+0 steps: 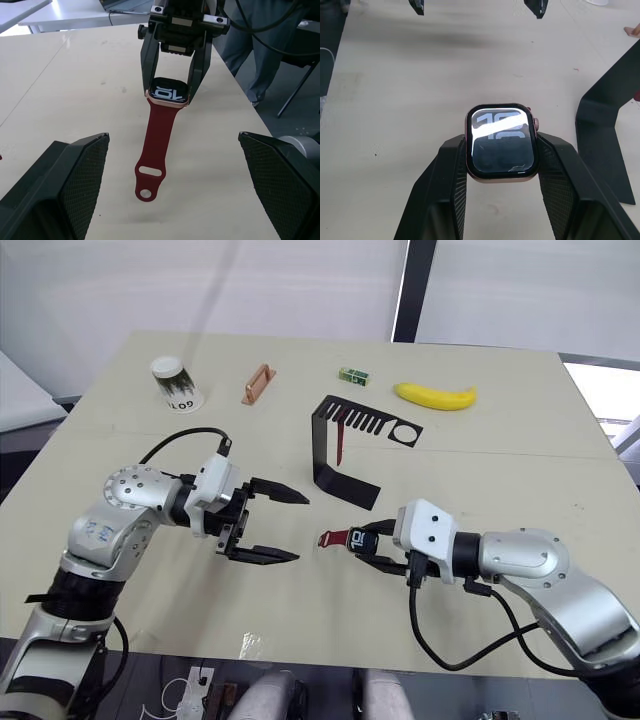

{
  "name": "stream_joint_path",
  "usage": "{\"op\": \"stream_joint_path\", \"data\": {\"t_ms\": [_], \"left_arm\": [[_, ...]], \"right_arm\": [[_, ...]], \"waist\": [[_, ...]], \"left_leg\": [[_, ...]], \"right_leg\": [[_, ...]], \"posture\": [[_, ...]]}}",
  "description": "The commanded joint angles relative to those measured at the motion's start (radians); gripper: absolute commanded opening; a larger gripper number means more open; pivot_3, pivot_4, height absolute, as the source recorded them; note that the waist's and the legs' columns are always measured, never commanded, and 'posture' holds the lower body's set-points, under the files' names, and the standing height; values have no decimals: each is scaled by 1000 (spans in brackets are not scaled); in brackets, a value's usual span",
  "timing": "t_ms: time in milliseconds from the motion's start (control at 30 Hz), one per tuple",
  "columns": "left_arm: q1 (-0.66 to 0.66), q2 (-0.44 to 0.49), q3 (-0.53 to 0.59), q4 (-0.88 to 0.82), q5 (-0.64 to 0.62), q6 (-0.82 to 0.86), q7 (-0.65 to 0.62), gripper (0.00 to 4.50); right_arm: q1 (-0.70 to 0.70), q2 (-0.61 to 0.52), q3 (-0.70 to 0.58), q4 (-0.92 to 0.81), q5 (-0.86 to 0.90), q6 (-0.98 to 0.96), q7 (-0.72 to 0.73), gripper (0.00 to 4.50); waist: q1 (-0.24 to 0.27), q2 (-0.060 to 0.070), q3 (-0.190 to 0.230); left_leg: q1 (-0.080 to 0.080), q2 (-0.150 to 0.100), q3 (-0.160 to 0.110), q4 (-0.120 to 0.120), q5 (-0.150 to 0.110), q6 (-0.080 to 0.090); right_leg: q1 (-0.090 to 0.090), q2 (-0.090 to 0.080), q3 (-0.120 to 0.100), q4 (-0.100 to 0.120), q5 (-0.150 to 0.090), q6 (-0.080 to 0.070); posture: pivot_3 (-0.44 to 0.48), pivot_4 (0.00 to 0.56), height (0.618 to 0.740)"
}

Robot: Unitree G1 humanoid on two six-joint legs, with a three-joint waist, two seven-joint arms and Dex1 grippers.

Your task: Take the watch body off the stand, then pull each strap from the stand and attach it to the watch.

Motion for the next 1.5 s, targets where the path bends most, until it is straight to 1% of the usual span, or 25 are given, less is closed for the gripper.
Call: {"op": "stream_joint_path", "data": {"t_ms": [33, 133, 267, 433, 500, 600, 667, 700, 800, 867, 900, 967, 1067, 1133, 1200, 1267, 1300, 1367, 1433, 1500], "left_arm": [[49, 89, 48, 1, 29, -47, -39, 4461], [92, 145, 79, 10, 26, -60, -50, 4461], [133, 181, 107, -1, 12, -51, -49, 4461], [167, 174, 113, -25, 12, -63, -29, 4461], [173, 164, 111, -22, 26, -87, -15, 4461], [179, 152, 108, -39, 13, -80, -6, 4461], [182, 149, 108, -44, 8, -76, -2, 4500], [186, 146, 112, -46, 1, -70, 2, 4500], [218, 140, 142, -62, -25, -39, 35, 4500], [245, 141, 163, -77, -38, -13, 60, 4500], [269, 141, 189, -88, -49, 12, 88, 4500], [341, 140, 270, -104, -78, 62, 152, 4500], [435, 140, 414, -106, -137, 145, 235, 4500], [478, 149, 499, -91, -162, 184, 268, 4500], [497, 153, 583, -32, -168, 199, 307, 4500], [503, 154, 641, 32, -158, 190, 336, 4500], [506, 157, 659, 53, -155, 183, 340, 4500], [508, 165, 689, 80, -152, 181, 351, 4500], [503, 176, 697, 86, -153, 183, 351, 4500], [482, 168, 682, 52, -166, 190, 364, 4500]], "right_arm": [[-68, 98, 84, 53, -48, -17, 30, 1507], [-111, 173, 163, 129, -109, -7, 41, 1507], [-121, 206, 245, 211, -201, -25, 75, 1507], [-128, 231, 282, 255, -270, -17, 88, 1507], [-129, 240, 281, 261, -283, -21, 94, 1507], [-135, 247, 268, 267, -290, -13, 105, 1507], [-139, 248, 255, 266, -289, -11, 109, 2558], [-137, 240, 240, 255, -278, -18, 122, 2981], [-102, 193, 134, 193, -226, -4, 131, 4479], [-60, 169, 67, 150, -184, 12, 137, 4479], [-13, 148, -4, 115, -142, 32, 135, 4479], [127, 106, -216, 43, -42, 71, 143, 4479], [335, 105, -519, -2, 49, 124, 131, 4479], [451, 114, -665, -1, 71, 127, 143, 4479], [553, 134, -789, 32, 64, 106, 152, 4479], [623, 164, -880, 71, 56, 80, 142, 4479], [645, 177, -909, 83, 59, 74, 136, 4479], [673, 199, -953, 106, 64, 62, 125, 4479], [666, 217, -961, 103, 82, 67, 101, 4479], [626, 227, -929, 77, 108, 87, 65, 4479]], "waist": [[-11, 0, 0], [-18, 0, 0], [-14, 0, 0], [-13, 0, 0], [-16, 0, 0], [-19, 0, 0], [-20, 0, 0], [-20, 0, 0], [-19, 0, 0], [-17, 0, 0], [-15, 0, 0], [-10, 0, 0], [2, 0, 0], [6, 0, 0], [7, 0, 0], [7, 0, 0], [6, 0, 0], [4, 0, 0], [0, 0, 0], [-3, 0, 0]], "left_leg": [[1, 0, 0, 0, 0, 0], [1, 0, 0, -1, 0, -1], [0, 0, -1, 0, 0, -1], [0, -1, -2, 1, 0, 0], [0, -1, -2, 0, 0, 0], [0, -1, -2, 1, 0, -1], [0, -1, -2, 0, 0, -1], [0, -1, -2, 0, 0, -1], [0, -1, -2, 0, 0, -1], [0, -1, -2, 0, 0, -1], [0, -1, -3, 0, 0, -1], [0, -1, -3, 0, 0, -1], [0, -1, -4, -1, -1, -1], [1, -1, -3, -1, -1, 0], [2, -1, -3, -1, -1, 0], [5, -1, -3, -1, -1, 0], [9, -1, -2, -3, -3, 3], [20, -1, -2, -11, -4, 5], [21, -1, -1, -14, -4, 5], [23, -1, 0, -15, -3, 5]], "right_leg": [[0, 0, 0, 0, 0, 0], [0, 0, 0, 1, -1, -1], [-1, -1, 0, 6, -1, -1], [-1, -1, 0, 6, 0, -1], [-1, -1, 0, 7, 0, -1], [-1, -1, 0, 7, 0, -1], [-1, -1, 0, 8, 0, -1], [-1, -1, 0, 8, 0, -1], [-1, -1, 0, 8, 0, -1], [-1, -1, 0, 8, 0, -1], [-1, -1, 0, 8, 0, -1], [-1, -1, 0, 8, 0, -1], [0, -1, 0, 7, 0, -1], [1, -1, 1, 7, 0, -1], [3, -1, 1, 7, 0, -1], [5, -1, 2, 6, -1, -1], [8, -1, 2, 4, -1, -1], [19, -1, 3, -3, -1, -1], [19, -1, 4, -4, -1, -1], [19, -1, 5, -4, -1, -2]], "posture": [[0, 150, 740], [0, 150, 740], [0, 150, 740], [0, 150, 740], [0, 150, 740], [0, 150, 740], [0, 150, 740], [0, 150, 740], [0, 150, 740], [0, 150, 740], [0, 150, 740], [0, 150, 740], [0, 150, 740], [0, 150, 740], [0, 150, 740], [0, 150, 740], [0, 150, 740], [0, 150, 740], [0, 150, 740], [0, 150, 740]]}}
